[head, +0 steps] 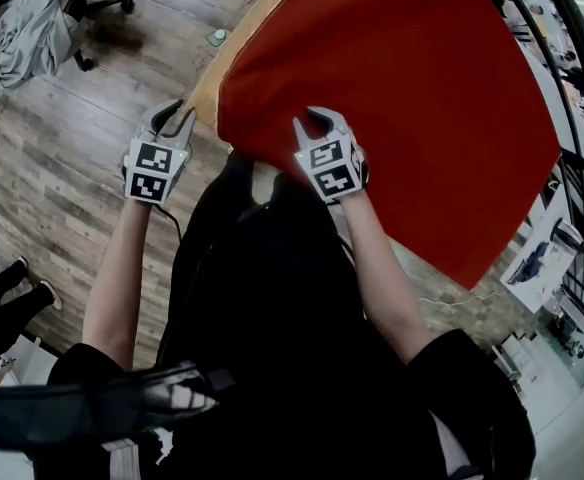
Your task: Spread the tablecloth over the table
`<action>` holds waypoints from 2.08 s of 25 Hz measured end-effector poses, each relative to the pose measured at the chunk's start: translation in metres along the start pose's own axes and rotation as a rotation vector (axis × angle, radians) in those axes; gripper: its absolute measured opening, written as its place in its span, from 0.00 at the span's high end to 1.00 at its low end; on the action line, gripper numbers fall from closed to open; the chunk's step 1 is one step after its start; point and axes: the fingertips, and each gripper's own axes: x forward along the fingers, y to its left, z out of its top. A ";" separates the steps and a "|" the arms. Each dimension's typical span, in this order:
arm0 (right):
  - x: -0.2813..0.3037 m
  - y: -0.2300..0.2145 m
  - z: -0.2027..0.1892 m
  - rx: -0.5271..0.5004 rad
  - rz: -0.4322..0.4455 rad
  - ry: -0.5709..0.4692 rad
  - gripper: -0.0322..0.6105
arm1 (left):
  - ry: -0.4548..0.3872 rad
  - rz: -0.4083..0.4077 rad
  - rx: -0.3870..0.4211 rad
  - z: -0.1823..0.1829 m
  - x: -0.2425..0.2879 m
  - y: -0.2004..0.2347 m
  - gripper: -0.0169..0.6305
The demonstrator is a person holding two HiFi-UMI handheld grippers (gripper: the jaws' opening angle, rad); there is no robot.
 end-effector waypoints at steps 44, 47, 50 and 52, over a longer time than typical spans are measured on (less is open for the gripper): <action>-0.015 -0.042 0.106 0.164 -0.059 -0.301 0.93 | -0.175 -0.167 0.096 0.109 0.071 -0.028 0.96; -0.028 -0.091 0.109 0.180 -0.115 -0.332 0.93 | -0.186 -0.206 0.141 0.161 0.104 -0.047 0.96; -0.033 -0.160 0.114 0.242 -0.158 -0.387 0.93 | -0.197 -0.216 0.193 0.223 0.159 -0.055 0.96; -0.031 -0.211 0.116 0.296 -0.182 -0.418 0.93 | -0.199 -0.202 0.224 0.269 0.202 -0.050 0.96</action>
